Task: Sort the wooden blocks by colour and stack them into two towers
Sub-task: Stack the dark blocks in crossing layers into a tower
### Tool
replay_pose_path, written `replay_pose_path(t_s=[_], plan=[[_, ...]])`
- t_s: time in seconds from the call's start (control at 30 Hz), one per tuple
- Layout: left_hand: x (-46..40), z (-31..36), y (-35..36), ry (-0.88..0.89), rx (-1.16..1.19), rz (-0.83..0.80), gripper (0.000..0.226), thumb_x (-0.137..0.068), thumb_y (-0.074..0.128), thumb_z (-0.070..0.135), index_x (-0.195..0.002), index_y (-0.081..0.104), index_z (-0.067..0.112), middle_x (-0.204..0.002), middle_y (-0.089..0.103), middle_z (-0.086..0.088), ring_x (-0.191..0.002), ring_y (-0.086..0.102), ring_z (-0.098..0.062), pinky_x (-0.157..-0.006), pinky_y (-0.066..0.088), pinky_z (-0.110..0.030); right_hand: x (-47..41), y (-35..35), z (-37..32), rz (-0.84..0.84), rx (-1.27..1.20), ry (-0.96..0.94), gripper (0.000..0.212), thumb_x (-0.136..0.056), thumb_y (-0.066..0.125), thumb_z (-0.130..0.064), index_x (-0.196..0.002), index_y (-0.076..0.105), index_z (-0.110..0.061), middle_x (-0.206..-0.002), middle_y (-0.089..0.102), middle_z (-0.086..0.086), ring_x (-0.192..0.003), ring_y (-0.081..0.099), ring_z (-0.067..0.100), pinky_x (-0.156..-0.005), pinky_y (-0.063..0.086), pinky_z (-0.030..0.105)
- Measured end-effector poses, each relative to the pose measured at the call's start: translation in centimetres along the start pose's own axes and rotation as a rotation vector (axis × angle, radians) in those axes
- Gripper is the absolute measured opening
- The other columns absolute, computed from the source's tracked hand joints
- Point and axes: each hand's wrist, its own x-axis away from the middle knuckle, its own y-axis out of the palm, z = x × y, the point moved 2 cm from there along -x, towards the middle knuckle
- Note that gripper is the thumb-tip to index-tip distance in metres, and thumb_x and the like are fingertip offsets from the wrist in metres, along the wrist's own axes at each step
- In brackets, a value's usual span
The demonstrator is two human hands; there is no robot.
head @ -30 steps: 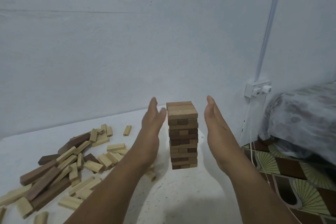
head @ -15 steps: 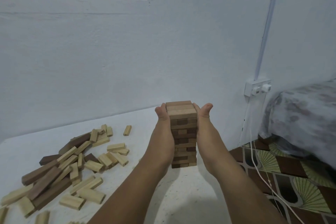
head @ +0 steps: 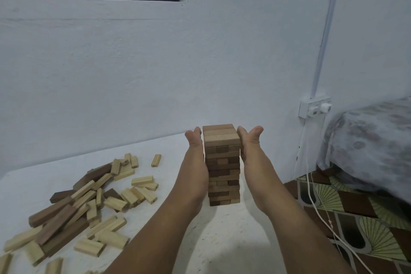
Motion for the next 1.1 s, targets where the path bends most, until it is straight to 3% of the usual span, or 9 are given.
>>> replay_pose_path(t_s=[0.07,0.13,0.23,0.33,0.4,0.53,0.63,0.93,1.1], plan=[[0.3,0.1,-0.5,-0.016,-0.007,0.031,0.084,-0.074,0.005,0.082,-0.149,0.027,0.05,-0.155,0.036,0.021,-0.145,0.03,-0.006,-0.116,0.023,-0.035,0.3,-0.2,-0.2,0.056,0.034,-0.051,0.075,-0.083,0.003,-0.074,-0.151,0.023,-0.048,-0.158,0.026,-0.019,-0.146,0.024,0.01,-0.111,0.02,0.03],[0.6,0.4,-1.2,-0.027,-0.031,0.083,0.09,-0.068,0.006,0.084,-0.15,0.021,0.051,-0.163,0.019,0.017,-0.151,0.016,-0.013,-0.121,0.01,-0.046,0.9,-0.3,-0.7,0.144,0.122,-0.185,0.062,-0.093,0.013,-0.065,-0.15,0.028,-0.046,-0.154,0.031,-0.023,-0.14,0.03,0.0,-0.106,0.015,0.013],[2.3,1.1,-3.2,0.053,-0.13,0.154,0.081,-0.078,0.015,0.08,-0.151,0.026,0.048,-0.16,0.023,0.022,-0.148,0.02,-0.004,-0.123,0.015,-0.043,2.9,0.3,-2.5,0.24,0.294,-0.487,0.044,-0.099,0.039,-0.053,-0.141,0.045,-0.039,-0.129,0.048,-0.036,-0.113,0.042,-0.025,-0.083,0.033,-0.005],[4.6,2.1,-6.1,0.164,-0.228,0.225,0.053,-0.095,0.036,0.061,-0.145,0.041,0.044,-0.148,0.041,0.029,-0.133,0.039,0.009,-0.114,0.033,-0.032,4.8,3.1,-3.6,0.186,0.39,-0.676,0.038,-0.099,0.048,-0.043,-0.136,0.053,-0.032,-0.116,0.06,-0.028,-0.108,0.057,-0.009,-0.091,0.049,0.014],[6.2,2.6,-8.6,0.213,-0.281,0.274,0.035,-0.099,0.048,0.044,-0.132,0.055,0.039,-0.129,0.06,0.027,-0.115,0.052,0.016,-0.1,0.045,-0.024,5.6,5.8,-4.0,0.109,0.425,-0.677,0.04,-0.099,0.049,-0.042,-0.137,0.053,-0.031,-0.117,0.061,-0.023,-0.111,0.056,-0.004,-0.1,0.047,0.023],[8.0,2.5,-14.8,0.205,-0.373,0.379,0.015,-0.096,0.059,0.022,-0.101,0.068,0.033,-0.097,0.075,0.017,-0.097,0.065,0.008,-0.081,0.051,-0.023,5.1,11.1,-3.6,-0.046,0.464,-0.575,0.039,-0.099,0.05,-0.041,-0.136,0.055,-0.032,-0.133,0.057,-0.023,-0.122,0.047,-0.01,-0.095,0.033,0.003],[7.1,1.0,-20.5,0.158,-0.602,0.432,0.015,-0.092,0.063,0.019,-0.089,0.067,0.033,-0.088,0.073,0.017,-0.086,0.066,0.005,-0.072,0.046,-0.014,3.0,15.1,-2.2,-0.136,0.458,-0.52,0.032,-0.098,0.054,-0.034,-0.13,0.06,-0.03,-0.123,0.064,-0.018,-0.113,0.056,-0.003,-0.095,0.043,0.016],[-1.2,-4.6,-32.1,-0.2,-1.021,0.223,0.033,-0.099,0.05,0.02,-0.131,0.059,0.02,-0.133,0.059,0.002,-0.114,0.054,-0.014,-0.096,0.037,-0.021,-8.6,25.7,3.6,-0.561,0.939,-0.487,0.059,-0.087,0.047,0.006,-0.135,0.056,-0.027,-0.139,0.054,-0.008,-0.13,0.049,0.015,-0.106,0.039,0.029],[-6.5,-6.3,-33.3,-0.275,-0.912,0.058,0.042,-0.104,0.041,0.017,-0.145,0.048,0.023,-0.147,0.049,0.001,-0.129,0.048,-0.017,-0.097,0.035,-0.022,-11.3,28.8,4.0,-0.768,1.066,-0.545,0.046,-0.083,0.058,0.0,-0.119,0.067,-0.029,-0.114,0.068,-0.004,-0.103,0.063,0.019,-0.092,0.052,0.042]])
